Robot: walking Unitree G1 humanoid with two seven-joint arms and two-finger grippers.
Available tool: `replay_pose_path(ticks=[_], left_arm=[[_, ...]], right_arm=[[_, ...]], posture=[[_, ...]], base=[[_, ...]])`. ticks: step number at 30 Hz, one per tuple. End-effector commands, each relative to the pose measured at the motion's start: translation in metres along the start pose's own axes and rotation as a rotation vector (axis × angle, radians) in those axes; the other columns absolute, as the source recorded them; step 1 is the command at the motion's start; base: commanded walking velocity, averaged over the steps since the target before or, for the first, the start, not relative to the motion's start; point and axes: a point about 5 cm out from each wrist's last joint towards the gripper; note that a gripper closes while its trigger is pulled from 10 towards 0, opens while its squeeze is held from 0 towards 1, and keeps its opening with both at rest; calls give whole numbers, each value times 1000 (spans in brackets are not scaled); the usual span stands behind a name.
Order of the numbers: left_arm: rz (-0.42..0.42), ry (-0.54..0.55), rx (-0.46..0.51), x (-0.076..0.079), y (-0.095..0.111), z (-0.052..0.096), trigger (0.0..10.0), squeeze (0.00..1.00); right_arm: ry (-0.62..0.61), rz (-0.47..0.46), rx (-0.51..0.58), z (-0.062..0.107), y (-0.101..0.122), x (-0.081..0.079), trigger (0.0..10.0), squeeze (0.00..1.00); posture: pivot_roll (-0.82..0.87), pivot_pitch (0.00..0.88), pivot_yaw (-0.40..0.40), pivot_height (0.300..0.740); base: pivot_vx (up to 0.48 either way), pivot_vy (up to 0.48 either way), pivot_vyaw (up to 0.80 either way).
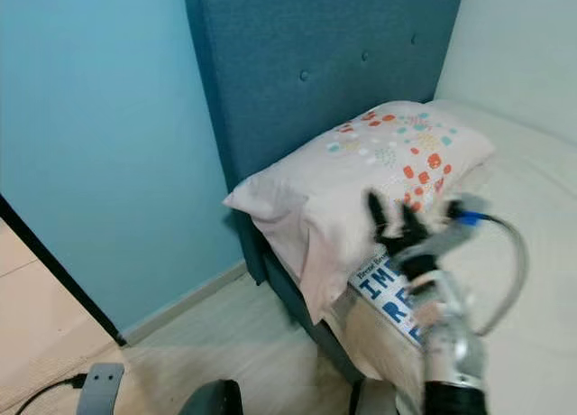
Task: Clean up the room
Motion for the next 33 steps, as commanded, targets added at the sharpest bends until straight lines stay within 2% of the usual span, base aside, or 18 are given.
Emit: replay_pose_path(ticks=[1,5,8,10,12,13,15,16,18,22,26,33], left_arm=[[-5,5,-12,-2,-5,1,10000,0],[-12,3,-13,-3,-4,1,10000,0],[-32,7,-34,-6,-9,1,10000,0],[-36,8,-39,-7,-10,2,10000,0],[-40,12,-59,-8,-16,3,10000,0],[-40,12,-59,-8,-16,3,10000,0],[-44,13,-75,-9,-20,4,10000,0],[-44,13,-75,-9,-20,4,10000,0],[-51,12,-91,-8,-26,5,10000,0],[-55,7,-100,-5,-28,6,10000,0],[-53,5,-102,-4,-28,6,10000,0],[-44,2,-123,2,-29,6,10000,0]], right_arm=[[15,16,-49,2,-11,-1,10000,0],[20,19,-88,2,-22,-3,10000,0],[11,34,-201,9,-52,-2,10000,0],[11,38,-223,12,-58,-2,10000,0],[-26,46,-322,23,-81,4,10000,0],[-26,46,-322,23,-81,4,10000,0],[-58,50,-408,35,-101,10,10000,0],[-58,50,-408,35,-101,10,10000,0],[-70,24,-488,51,-122,13,10000,0],[-49,-9,-531,61,-135,11,10000,0],[-30,-17,-542,63,-139,9,10000,0],[-20,21,-602,71,-149,14,10000,0]], posture=[[42,17,-6,606],[40,15,-5,616],[34,9,-7,631],[34,9,-7,636],[34,3,-12,646],[34,3,-12,646],[35,0,-15,656],[35,0,-15,656],[34,0,-17,666],[33,0,-19,681],[31,0,-22,691],[28,0,-23,711]], base=[[0,0,0],[0,0,0],[0,0,0],[0,0,0],[0,0,0],[0,0,0],[0,0,0],[0,0,0],[0,0,0],[0,0,0],[0,0,0],[-480,0,0]])
Point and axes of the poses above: a point about 5 cm out from each wrist's last joint towards the gripper, its own z axis pointing back from the gripper into the wrist, its own y axis along the axis of the wrist's last joint, x = y × z, and after that the axes turned 12 degrees about z, right-handed
